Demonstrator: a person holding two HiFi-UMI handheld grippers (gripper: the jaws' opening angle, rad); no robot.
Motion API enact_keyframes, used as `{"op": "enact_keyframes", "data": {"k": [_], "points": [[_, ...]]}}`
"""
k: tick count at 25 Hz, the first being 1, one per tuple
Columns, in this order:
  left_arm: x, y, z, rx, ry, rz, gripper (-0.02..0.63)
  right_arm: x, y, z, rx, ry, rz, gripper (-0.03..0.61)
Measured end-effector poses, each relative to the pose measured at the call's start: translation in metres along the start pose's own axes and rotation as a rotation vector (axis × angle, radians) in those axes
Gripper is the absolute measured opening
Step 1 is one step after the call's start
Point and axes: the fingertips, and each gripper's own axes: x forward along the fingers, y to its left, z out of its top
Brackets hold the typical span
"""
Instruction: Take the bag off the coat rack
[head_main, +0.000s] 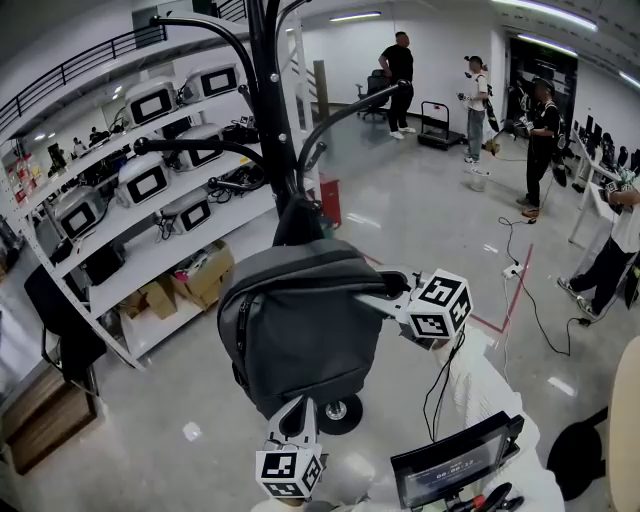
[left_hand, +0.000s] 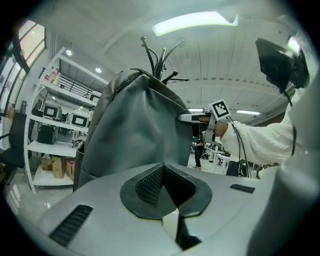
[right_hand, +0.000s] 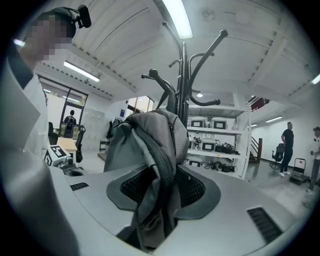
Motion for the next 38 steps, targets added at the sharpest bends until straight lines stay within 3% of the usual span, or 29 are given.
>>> {"op": "enact_keyframes", "data": {"k": [4,23,38], "points": [[-0.003,-0.002,0.001,0.001,-0.007,-0.016,0.002,0.0,0.01,0.003,0.019,0.001,-0.036,0.113],[-0.01,-0.02,0.064,0.049,-0.156,-0.083,0.002,-0.019,0.024,0.015,0.028,-0.035,-0.45,0.091],[-0.031,-0.017,0.063,0.047,-0.173,-0.062,0.002,-0.045,0.024,0.049,0.025,-0.199,-0.582,0.077]]}}
